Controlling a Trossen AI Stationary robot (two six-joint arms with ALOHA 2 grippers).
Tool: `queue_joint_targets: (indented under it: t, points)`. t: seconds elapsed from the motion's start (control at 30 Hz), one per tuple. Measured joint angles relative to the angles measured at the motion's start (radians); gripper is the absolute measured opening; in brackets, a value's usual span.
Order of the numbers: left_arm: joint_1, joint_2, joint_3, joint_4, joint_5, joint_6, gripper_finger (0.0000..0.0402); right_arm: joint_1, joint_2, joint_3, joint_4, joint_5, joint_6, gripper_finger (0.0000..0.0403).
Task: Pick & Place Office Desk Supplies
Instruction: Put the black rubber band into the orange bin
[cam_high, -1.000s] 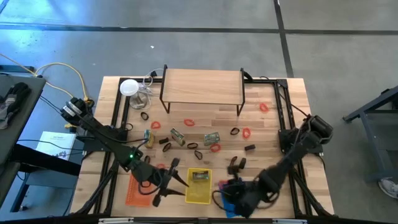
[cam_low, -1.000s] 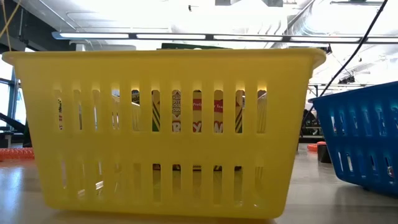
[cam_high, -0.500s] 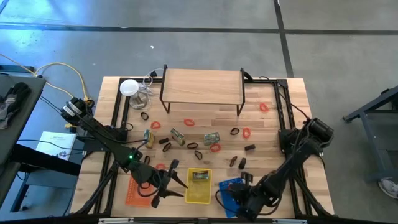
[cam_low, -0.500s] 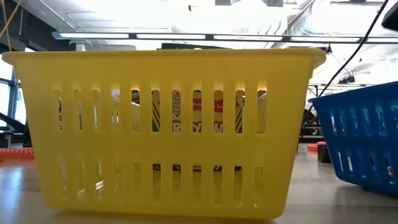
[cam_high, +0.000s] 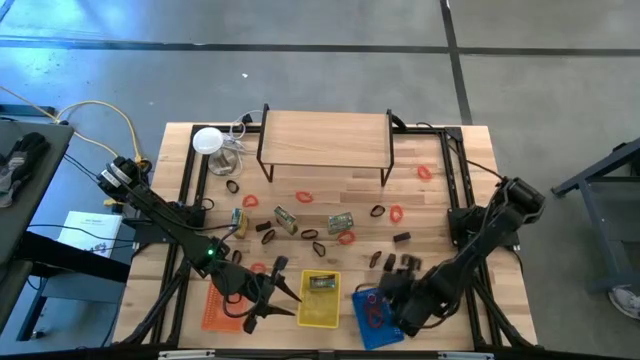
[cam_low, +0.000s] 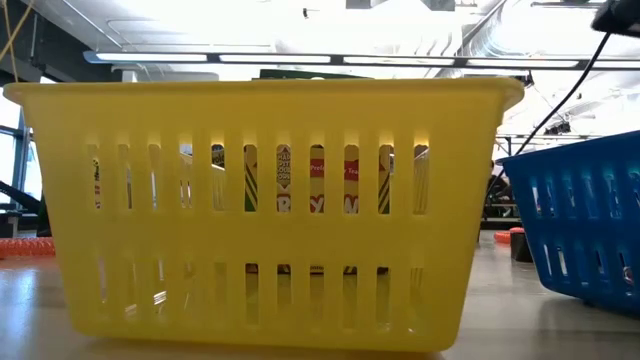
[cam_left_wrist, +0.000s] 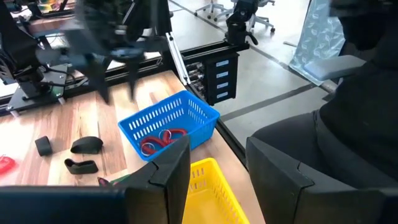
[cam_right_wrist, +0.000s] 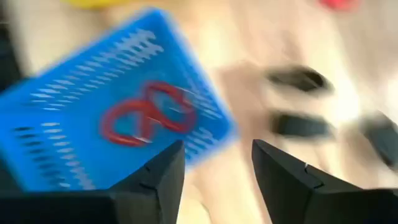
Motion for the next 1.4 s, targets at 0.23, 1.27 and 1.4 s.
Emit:
queue_joint_targets:
  t: [0.23,1.27,1.4]
  points:
    - [0.0,0.0,0.0,0.0,0.0,-0.001,0.015,-0.044,-0.054,-0.003,-0.373,0.028,0.247,0.0153]
    - [0.0,0.0,0.0,-0.004,0.0,-0.001,0.015,-0.525,-0.323,-0.613,0.237,-0.138,0.025,0.0152]
    - [0.0,0.0,0.0,-0.004,0.0,-0.001,0.015,-0.525,-0.321,-0.625,0.246,-0.146,0.038,0.0152]
